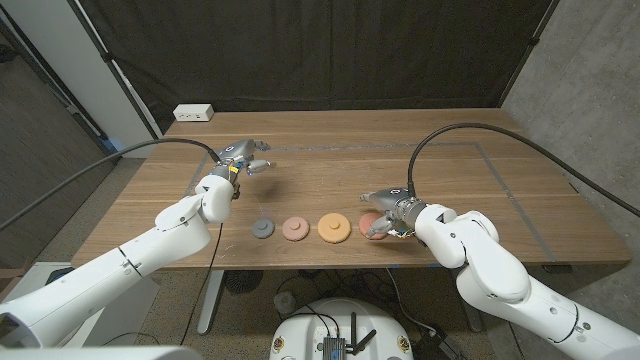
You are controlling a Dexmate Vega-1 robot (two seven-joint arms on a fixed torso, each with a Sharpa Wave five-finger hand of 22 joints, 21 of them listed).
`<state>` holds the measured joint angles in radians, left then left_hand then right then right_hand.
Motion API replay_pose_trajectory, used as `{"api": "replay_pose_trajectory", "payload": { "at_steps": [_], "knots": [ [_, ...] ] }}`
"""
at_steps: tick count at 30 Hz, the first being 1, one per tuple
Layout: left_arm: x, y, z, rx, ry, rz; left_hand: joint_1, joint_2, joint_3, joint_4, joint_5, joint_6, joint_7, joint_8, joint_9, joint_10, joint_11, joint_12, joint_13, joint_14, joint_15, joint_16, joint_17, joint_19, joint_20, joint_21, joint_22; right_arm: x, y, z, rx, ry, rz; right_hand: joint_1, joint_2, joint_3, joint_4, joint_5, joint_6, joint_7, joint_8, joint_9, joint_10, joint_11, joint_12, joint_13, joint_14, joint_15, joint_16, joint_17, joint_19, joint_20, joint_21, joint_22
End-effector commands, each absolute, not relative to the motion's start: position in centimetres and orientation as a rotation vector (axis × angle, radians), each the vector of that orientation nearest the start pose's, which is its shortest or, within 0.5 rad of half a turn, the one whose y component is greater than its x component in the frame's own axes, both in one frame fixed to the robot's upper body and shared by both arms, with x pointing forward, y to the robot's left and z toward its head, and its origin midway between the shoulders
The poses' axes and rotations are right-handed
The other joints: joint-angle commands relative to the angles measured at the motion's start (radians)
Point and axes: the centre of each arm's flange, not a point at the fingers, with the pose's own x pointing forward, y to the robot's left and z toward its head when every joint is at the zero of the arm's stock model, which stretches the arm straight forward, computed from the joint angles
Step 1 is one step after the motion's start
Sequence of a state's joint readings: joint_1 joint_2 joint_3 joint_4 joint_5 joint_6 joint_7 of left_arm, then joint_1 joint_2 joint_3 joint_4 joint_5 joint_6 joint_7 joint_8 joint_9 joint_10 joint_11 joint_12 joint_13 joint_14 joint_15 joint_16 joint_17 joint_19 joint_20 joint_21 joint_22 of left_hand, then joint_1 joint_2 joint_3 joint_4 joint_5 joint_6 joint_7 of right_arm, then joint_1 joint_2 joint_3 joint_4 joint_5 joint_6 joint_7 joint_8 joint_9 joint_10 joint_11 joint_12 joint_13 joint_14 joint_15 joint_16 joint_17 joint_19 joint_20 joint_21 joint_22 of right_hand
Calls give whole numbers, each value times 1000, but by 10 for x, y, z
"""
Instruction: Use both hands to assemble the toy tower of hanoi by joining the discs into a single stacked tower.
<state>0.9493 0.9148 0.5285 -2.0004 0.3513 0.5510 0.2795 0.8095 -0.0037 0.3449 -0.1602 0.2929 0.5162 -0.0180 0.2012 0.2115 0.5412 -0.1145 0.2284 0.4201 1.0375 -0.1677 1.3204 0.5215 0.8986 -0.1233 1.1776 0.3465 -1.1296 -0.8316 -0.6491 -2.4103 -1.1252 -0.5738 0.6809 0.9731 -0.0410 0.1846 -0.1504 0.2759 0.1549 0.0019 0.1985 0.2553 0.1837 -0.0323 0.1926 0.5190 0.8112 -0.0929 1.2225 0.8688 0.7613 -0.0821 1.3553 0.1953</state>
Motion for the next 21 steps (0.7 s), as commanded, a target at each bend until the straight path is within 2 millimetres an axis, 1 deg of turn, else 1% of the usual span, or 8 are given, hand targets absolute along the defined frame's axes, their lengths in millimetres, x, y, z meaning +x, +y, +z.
{"api": "replay_pose_trajectory", "payload": {
  "at_steps": [1, 9, 14, 15, 16, 18, 21],
  "knots": [
    [556, 274, 8, 1232, -522, 307, 2, 6, -2, -2, 6, 10, 0, 2, 2, 7, -3, -7, 3, -3, -52, 8, 1, -4, -83, 8, -3, 453, -134, -78, -1764, -293, 223, -7, 2, -3, 0, -1, 5, 1, 9, 0, 11, 0, 7, -1, -5, -126, 6, -2, -2, -125, 11, 0],
    [555, 273, 8, 1231, -523, 308, 1, 6, -1, -2, 6, 9, 1, 1, 2, 7, -3, -8, 3, -3, -52, 9, 0, -7, -82, 13, -4, 461, -136, -83, -1771, -250, 226, -9, 6, -2, 2, -5, 19, 2, 16, -2, 34, -6, 16, -3, 0, -126, 15, -2, 2, -125, 16, -1],
    [556, 274, 8, 1228, -521, 309, 1, 6, -1, -2, 6, 9, 0, 1, 2, 6, -3, -9, 3, -4, -52, 10, -1, -9, -82, 16, -6, 464, -137, -84, -1779, -226, 228, -8, 10, -1, 2, -6, 24, 7, 19, -3, 41, -7, 18, -4, 1, -126, 19, -5, 3, -125, 19, -2],
    [556, 274, 7, 1227, -521, 309, 1, 6, -1, -2, 6, 9, 0, 1, 2, 6, -3, -9, 3, -4, -52, 10, -1, -10, -82, 16, -6, 464, -138, -84, -1781, -224, 228, -8, 11, 0, 3, -6, 31, 12, 21, -3, 41, -7, 17, -4, 2, -126, 20, -5, 3, -126, 20, -2],
    [556, 274, 7, 1226, -521, 309, 1, 6, -1, -2, 6, 9, 1, 1, 2, 6, -4, -9, 3, -5, -52, 9, -2, -10, -82, 16, -7, 465, -138, -84, -1783, -220, 226, -8, 12, 0, 3, -6, 36, 7, 23, -4, 42, -7, 17, -4, 2, -126, 21, -6, 3, -126, 20, -2],
    [557, 274, 7, 1224, -520, 308, 1, 6, -1, -3, 6, 9, 0, 1, 2, 6, -3, -9, 4, -4, -52, 11, 0, -9, -82, 17, -8, 466, -138, -84, -1788, -211, 225, -8, 13, 1, 3, -6, 37, 11, 23, -4, 47, -7, 19, -5, 3, -126, 21, -6, 3, -126, 21, -2],
    [558, 274, 7, 1222, -520, 306, 0, 6, -1, -2, 7, 10, 0, 1, 3, 7, -2, -9, 4, -6, -52, 10, -2, -9, -83, 19, -11, 468, -138, -84, -1797, -201, 228, -9, 15, 1, 4, -5, 41, 9, 25, -4, 50, -7, 20, -5, 4, -126, 22, -6, 2, -126, 22, -2]
  ]
}}
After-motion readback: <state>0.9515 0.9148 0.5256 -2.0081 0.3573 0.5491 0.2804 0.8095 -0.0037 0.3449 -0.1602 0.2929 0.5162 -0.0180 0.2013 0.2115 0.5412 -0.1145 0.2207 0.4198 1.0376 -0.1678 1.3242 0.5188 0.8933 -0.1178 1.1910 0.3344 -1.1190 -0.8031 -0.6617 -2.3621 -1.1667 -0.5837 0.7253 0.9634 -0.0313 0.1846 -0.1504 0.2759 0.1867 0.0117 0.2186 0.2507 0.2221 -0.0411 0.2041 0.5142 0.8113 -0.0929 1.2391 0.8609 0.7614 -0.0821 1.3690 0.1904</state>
